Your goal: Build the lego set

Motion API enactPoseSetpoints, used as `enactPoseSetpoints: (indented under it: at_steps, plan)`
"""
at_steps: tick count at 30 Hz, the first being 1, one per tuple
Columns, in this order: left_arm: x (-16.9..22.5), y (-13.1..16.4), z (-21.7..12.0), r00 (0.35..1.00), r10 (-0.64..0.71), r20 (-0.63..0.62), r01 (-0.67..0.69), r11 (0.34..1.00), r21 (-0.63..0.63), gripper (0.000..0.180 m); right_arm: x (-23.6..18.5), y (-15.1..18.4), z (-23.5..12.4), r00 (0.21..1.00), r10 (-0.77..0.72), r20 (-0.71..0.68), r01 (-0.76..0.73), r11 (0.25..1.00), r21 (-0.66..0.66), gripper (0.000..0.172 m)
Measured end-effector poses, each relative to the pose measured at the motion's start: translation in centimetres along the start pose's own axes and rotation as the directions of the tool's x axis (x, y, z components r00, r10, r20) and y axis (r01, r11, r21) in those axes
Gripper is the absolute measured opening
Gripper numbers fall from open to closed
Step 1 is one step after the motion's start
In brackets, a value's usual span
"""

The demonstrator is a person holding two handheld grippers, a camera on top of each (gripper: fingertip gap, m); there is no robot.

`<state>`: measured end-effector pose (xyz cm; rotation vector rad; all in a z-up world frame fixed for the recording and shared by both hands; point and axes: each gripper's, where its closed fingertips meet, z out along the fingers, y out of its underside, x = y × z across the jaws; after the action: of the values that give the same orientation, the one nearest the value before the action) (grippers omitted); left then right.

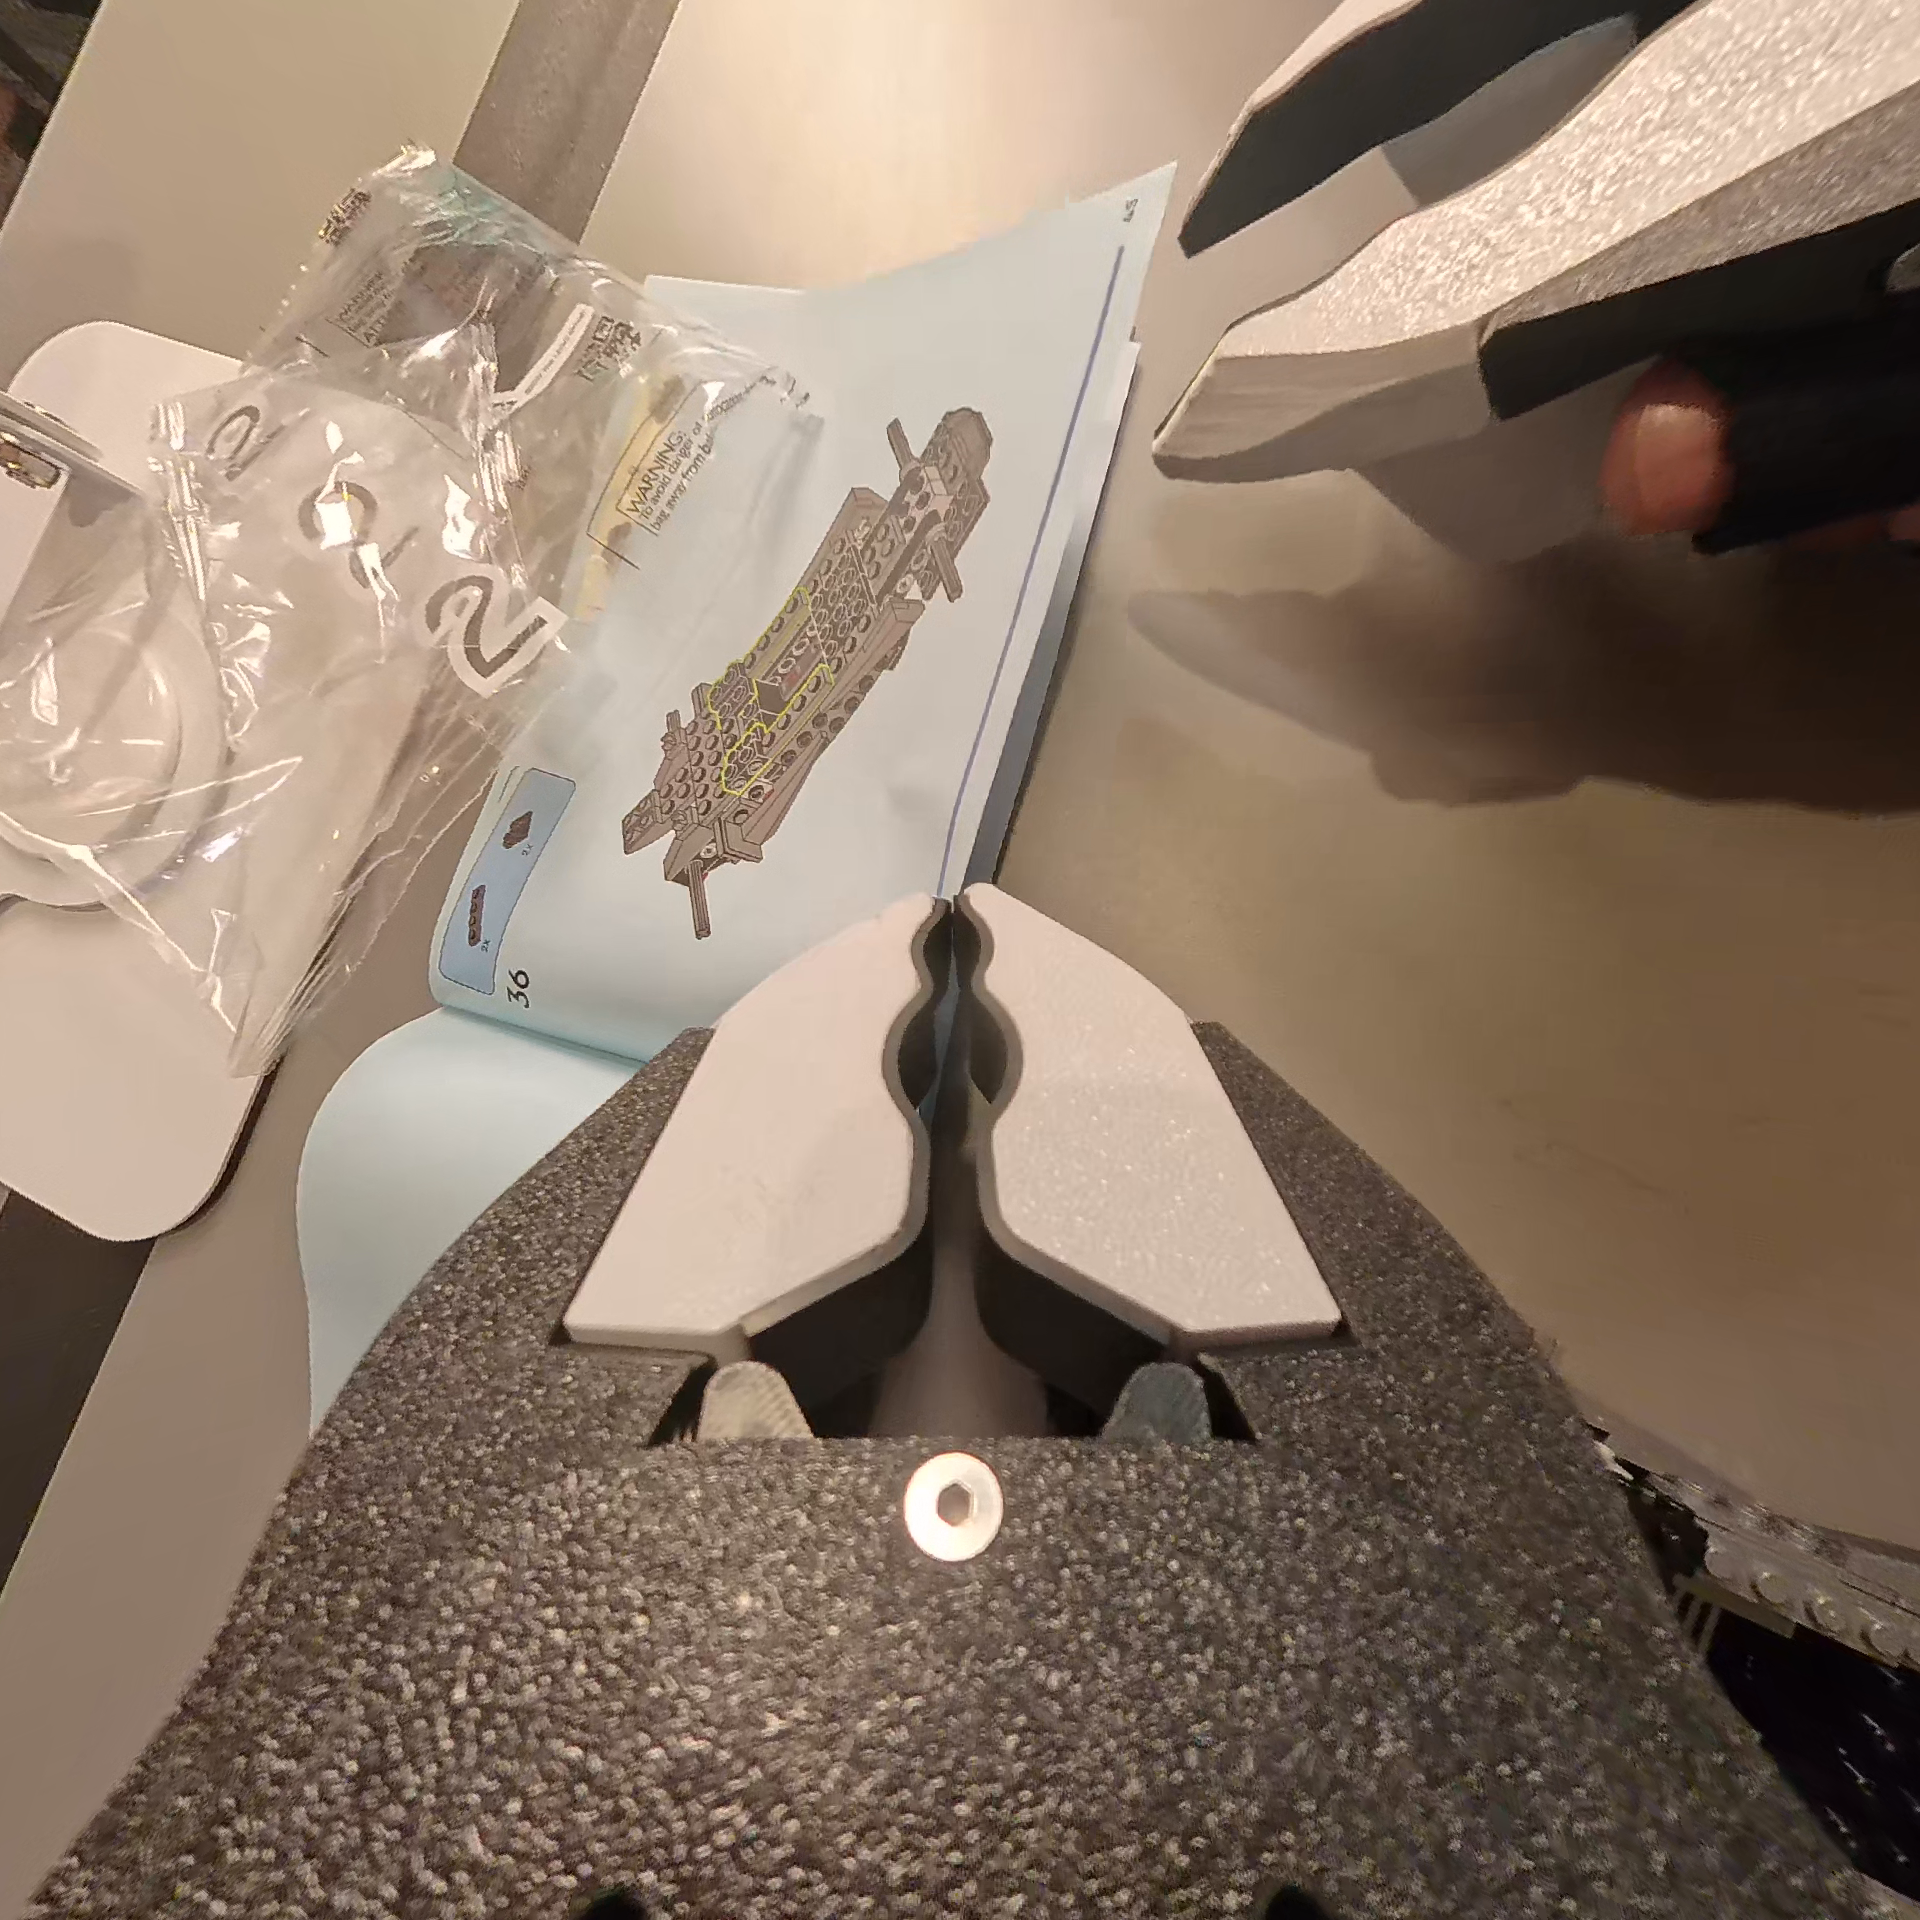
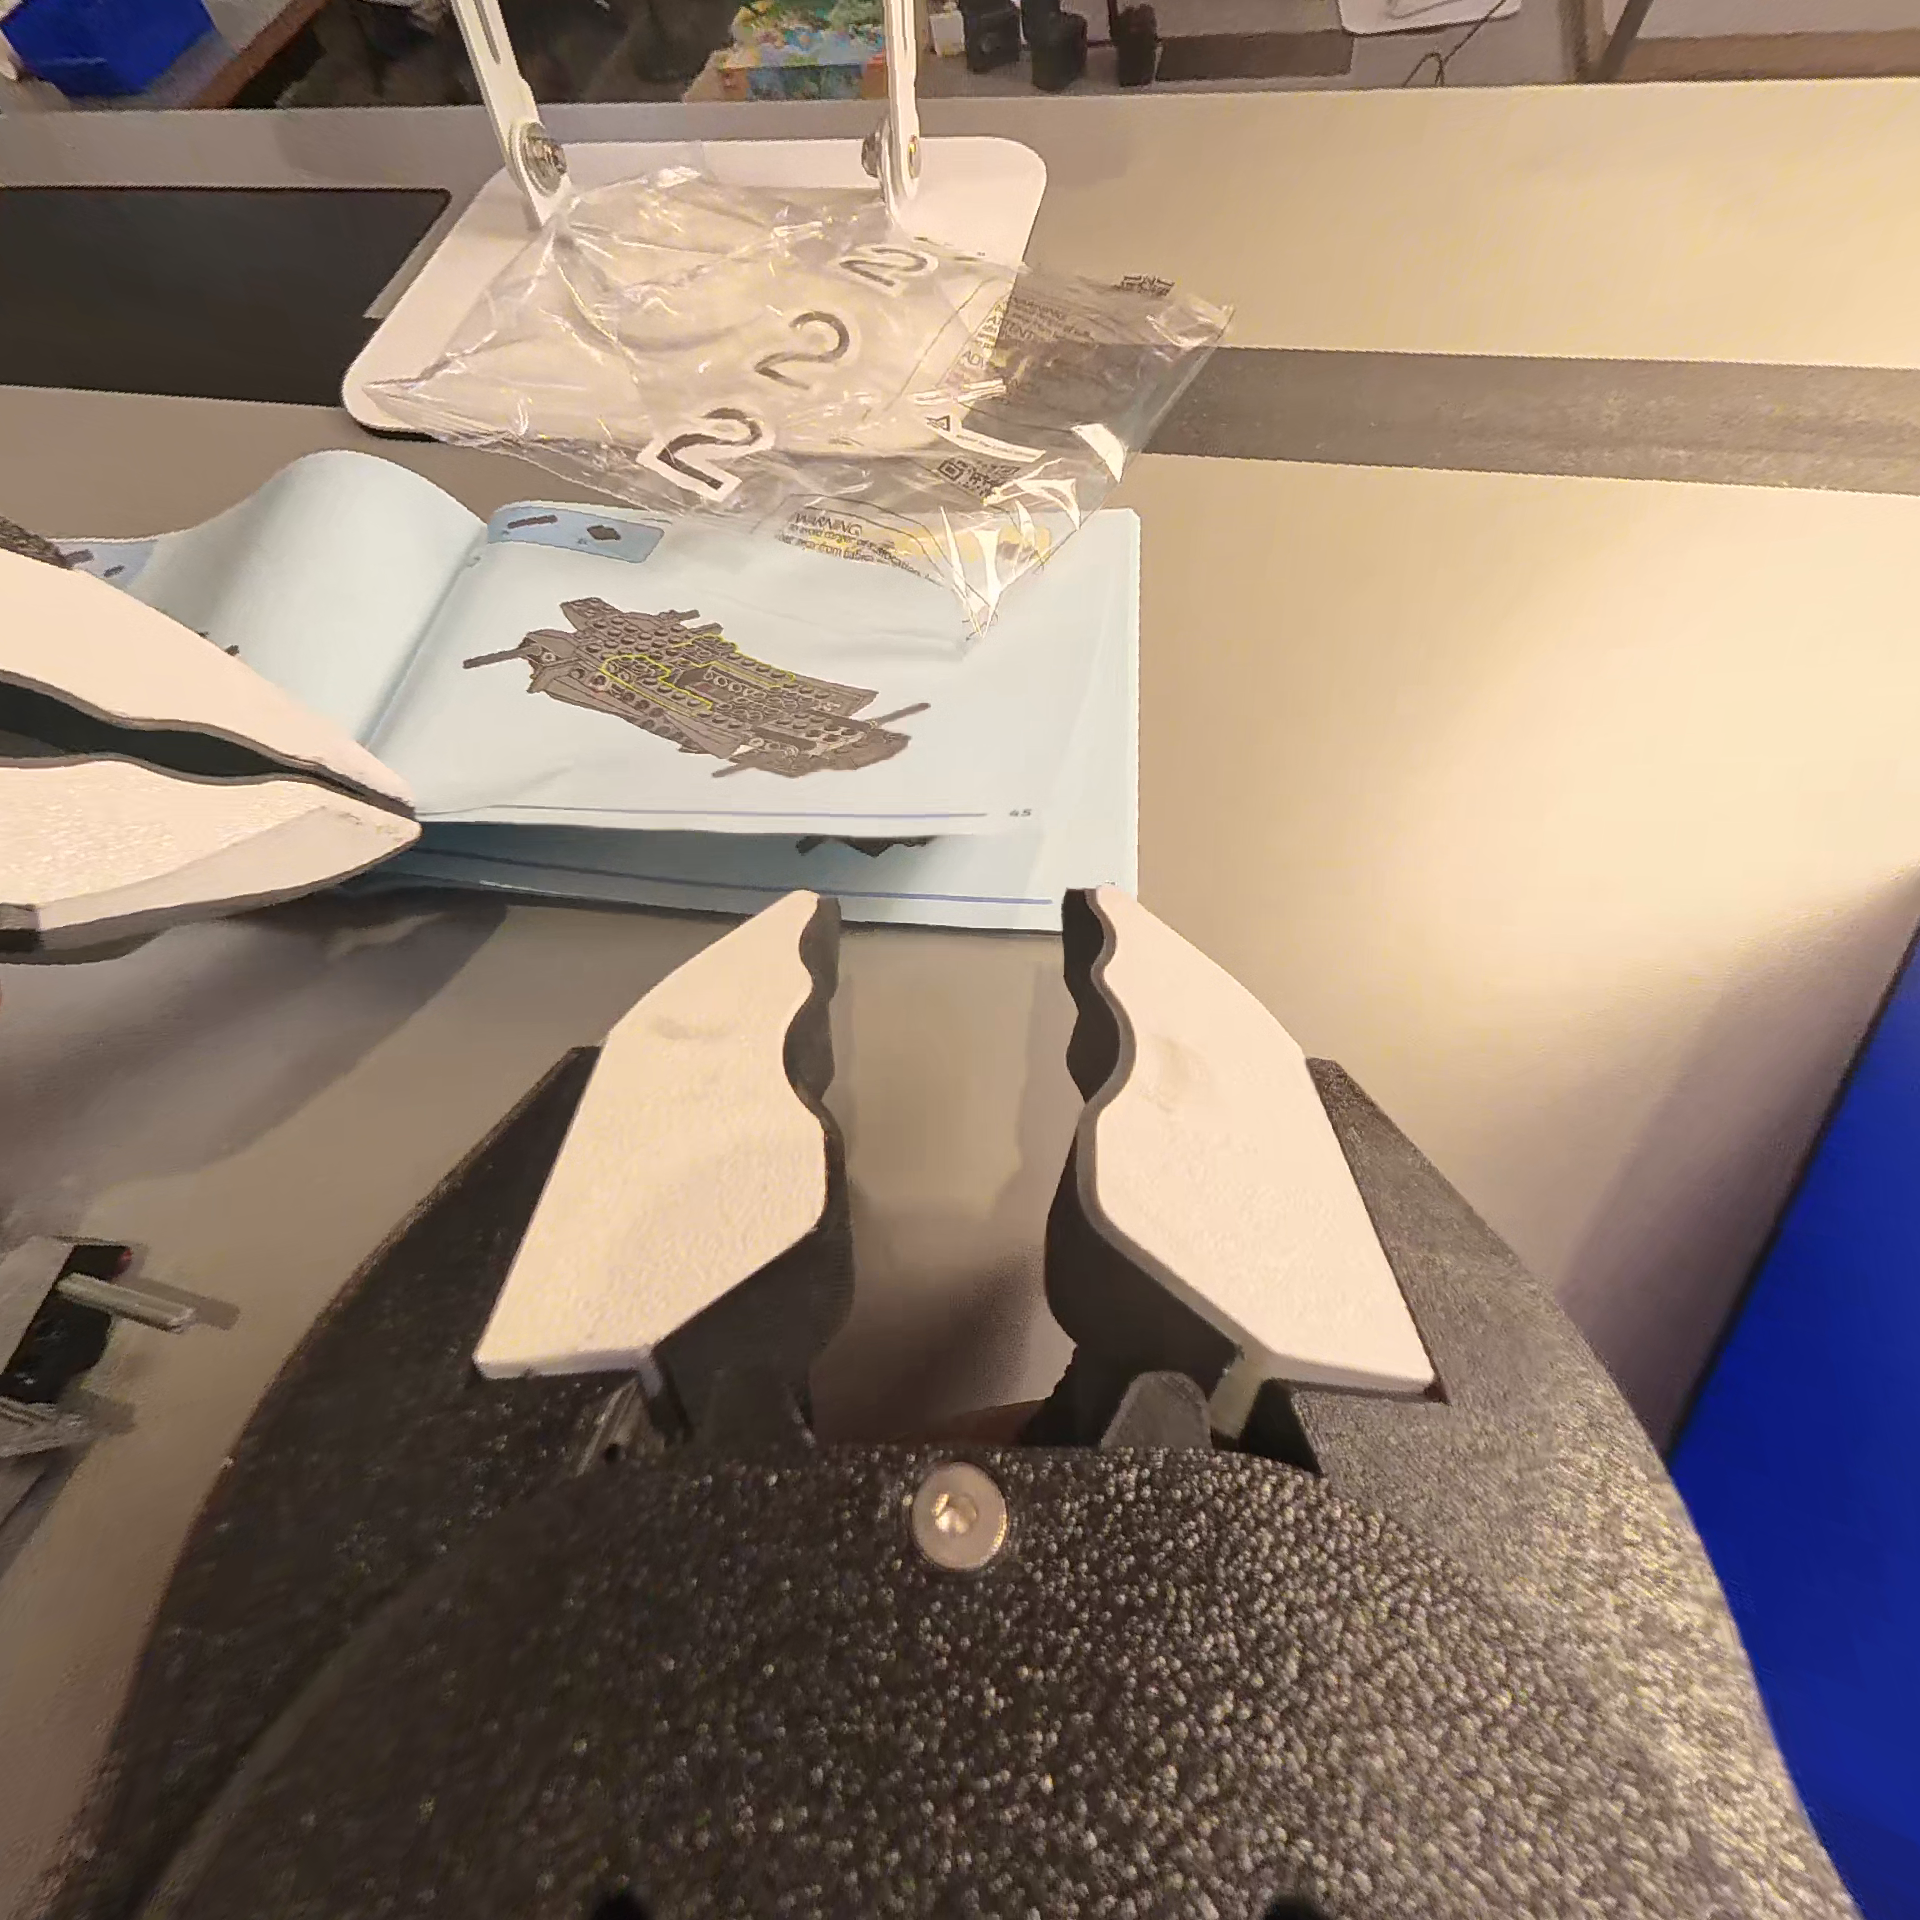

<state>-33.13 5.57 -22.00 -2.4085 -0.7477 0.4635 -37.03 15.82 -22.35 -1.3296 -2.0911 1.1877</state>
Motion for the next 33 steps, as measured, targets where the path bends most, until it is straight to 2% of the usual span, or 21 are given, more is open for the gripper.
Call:
enactPoseSetpoints:
  at_steps: [3, 14, 16, 21, 28, 33]
  plan:
    - [0.1, 0.0, 0.1, 1.000, -0.002, -0.006, 0.001, 1.000, -0.001, 0.000, 0.2, 0.5, 0.6, 1.000, 0.012, -0.007, -0.012, 0.999, -0.032, 0.042]
    - [0.6, 0.2, 0.1, 0.999, -0.013, -0.035, 0.013, 1.000, 0.004, 0.000, 1.1, -0.4, 1.3, 0.997, 0.079, -0.018, -0.079, 0.997, -0.005, 0.041]
    - [0.5, 0.5, 0.3, 1.000, -0.014, -0.027, 0.014, 1.000, 0.001, 0.003, 1.1, -0.4, 1.3, 0.996, 0.084, -0.018, -0.084, 0.996, -0.002, 0.042]
    - [0.5, 0.8, 1.5, 0.999, -0.043, -0.021, 0.043, 0.999, -0.017, 0.026, 1.5, -0.4, 1.0, 0.994, 0.107, -0.017, -0.107, 0.994, 0.010, 0.042]
    - [0.1, 1.0, 2.8, 0.998, -0.065, 0.020, 0.066, 0.997, -0.043, 0.030, 1.2, -0.4, 1.0, 0.992, 0.124, 0.034, -0.124, 0.992, 0.007, 0.041]
    - [0.2, 1.4, 3.1, 0.998, -0.065, 0.015, 0.065, 0.996, -0.064, 0.026, 1.1, -0.5, 0.9, 0.991, 0.129, 0.048, -0.129, 0.992, 0.011, 0.041]
